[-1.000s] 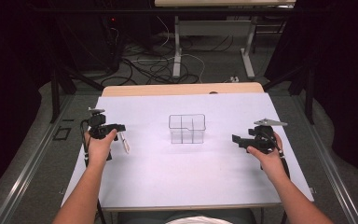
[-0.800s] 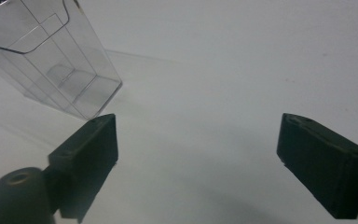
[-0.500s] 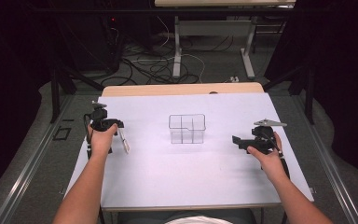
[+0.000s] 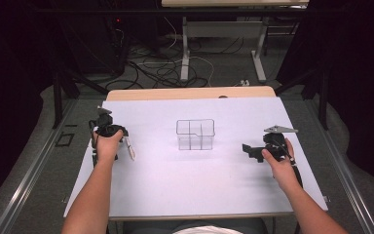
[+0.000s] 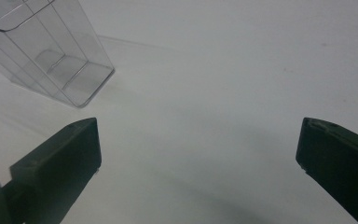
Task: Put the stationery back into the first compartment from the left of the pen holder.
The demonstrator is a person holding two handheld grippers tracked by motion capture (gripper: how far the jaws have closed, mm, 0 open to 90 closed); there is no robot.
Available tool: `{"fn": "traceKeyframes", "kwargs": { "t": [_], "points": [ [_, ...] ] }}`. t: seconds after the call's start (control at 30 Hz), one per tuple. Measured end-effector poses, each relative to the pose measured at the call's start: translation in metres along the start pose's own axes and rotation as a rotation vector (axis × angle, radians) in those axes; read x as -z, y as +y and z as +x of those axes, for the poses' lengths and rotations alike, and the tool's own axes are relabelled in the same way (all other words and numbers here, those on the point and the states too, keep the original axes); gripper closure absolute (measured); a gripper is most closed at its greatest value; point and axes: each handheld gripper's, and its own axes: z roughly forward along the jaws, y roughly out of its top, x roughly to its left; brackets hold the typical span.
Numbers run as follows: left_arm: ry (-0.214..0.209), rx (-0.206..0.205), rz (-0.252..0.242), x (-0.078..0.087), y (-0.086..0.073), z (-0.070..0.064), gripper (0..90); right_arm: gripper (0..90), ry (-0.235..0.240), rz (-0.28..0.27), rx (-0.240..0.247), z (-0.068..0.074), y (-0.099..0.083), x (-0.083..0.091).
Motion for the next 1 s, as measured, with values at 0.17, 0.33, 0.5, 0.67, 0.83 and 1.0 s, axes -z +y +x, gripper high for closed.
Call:
{"fn": "traceKeyframes", "kwargs": {
  "t": [0.17, 0.33, 0.5, 0.67, 0.83, 1.0],
  "points": [
    [0.022, 0.015, 0.028, -0.006, 0.001, 0.004, 73.3, 0.6, 0.016, 0.014, 0.009, 0.002, -0.001, -0.001],
    [0.019, 0.049, 0.034, -0.007, 0.001, 0.007, 74.7, 1.5, 0.018, 0.014, 0.015, 0.002, -0.001, -0.002],
    [-0.012, 0.079, 0.059, -0.009, 0.001, 0.006, 75.3, 2.5, 0.021, 0.014, 0.008, 0.002, -0.002, -0.002],
    [-0.015, 0.088, 0.073, -0.011, 0.001, 0.005, 76.7, 2.7, 0.022, 0.015, 0.008, 0.002, -0.002, -0.002],
    [-0.018, 0.106, 0.091, -0.012, 0.0, 0.005, 77.9, 3.6, 0.026, 0.023, 0.015, 0.003, -0.002, -0.003],
    [-0.022, 0.124, 0.097, -0.012, 0.001, 0.006, 78.2, 5.2, 0.03, 0.023, 0.017, 0.003, -0.002, -0.003]
  ]
}}
